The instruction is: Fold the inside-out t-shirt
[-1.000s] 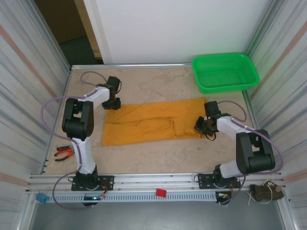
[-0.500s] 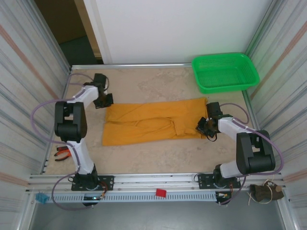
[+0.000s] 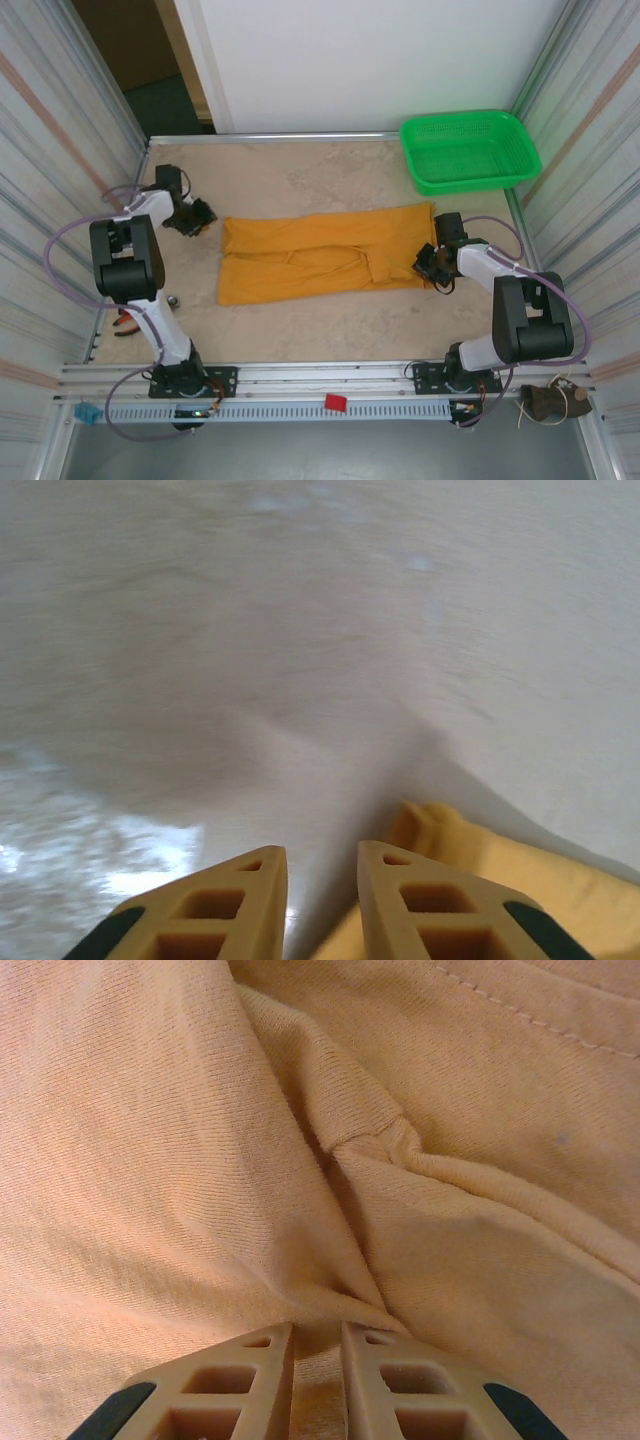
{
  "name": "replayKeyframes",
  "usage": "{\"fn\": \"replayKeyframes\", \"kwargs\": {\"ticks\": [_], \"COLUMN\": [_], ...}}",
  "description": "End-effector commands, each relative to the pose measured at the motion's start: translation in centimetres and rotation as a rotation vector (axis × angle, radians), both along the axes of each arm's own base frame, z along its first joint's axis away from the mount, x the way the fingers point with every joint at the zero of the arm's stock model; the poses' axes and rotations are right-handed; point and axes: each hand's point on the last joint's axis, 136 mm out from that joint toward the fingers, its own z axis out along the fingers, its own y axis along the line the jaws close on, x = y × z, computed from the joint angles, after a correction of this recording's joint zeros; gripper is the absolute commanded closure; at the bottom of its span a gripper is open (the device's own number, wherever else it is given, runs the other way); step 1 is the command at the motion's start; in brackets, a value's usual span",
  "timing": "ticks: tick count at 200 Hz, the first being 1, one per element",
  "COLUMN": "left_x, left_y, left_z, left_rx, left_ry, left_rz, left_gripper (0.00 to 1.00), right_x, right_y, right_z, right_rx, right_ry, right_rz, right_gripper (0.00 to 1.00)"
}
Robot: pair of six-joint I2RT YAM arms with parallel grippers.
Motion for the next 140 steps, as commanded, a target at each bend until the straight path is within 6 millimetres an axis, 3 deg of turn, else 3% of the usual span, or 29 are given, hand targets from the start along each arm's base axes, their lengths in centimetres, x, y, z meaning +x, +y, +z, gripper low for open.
{"fn": "replayKeyframes", "kwargs": {"ticks": [1,19,34,63,90,140], "left_x": [0.1,-0.4,-1.4,-4.1,-5.4,-5.1], "left_y": [0.5,-1.2,-3.7,-6.9,-6.9,-6.1], "left_z": [1.3,3.5,4.8,4.4,3.2,1.6], "left_rx": [-0.005,0.024,0.088,0.288,0.509,0.569], "left_ry": [-0.040,-0.095,-0.132,-0.075,-0.006,0.040], "left_rz": [0.036,-0.031,-0.131,-0.302,-0.367,-0.327], "left_gripper": [0.74,0.73,0.69,0.67,0.63,0.60], "right_x": [-1.9,-1.8,-1.9,-1.9,-2.0,-2.1], "right_y": [-1.4,-1.5,-1.5,-1.7,-1.6,-1.6], "right_z": [-1.5,-1.4,-1.4,-1.5,-1.5,-1.5], "right_rx": [-0.060,-0.065,-0.065,-0.072,-0.069,-0.065], "right_ry": [0.105,0.101,0.102,0.105,0.105,0.100], "right_rz": [-0.043,-0.043,-0.043,-0.044,-0.042,-0.044], "right_gripper": [0.81,0.81,0.81,0.81,0.81,0.82]}}
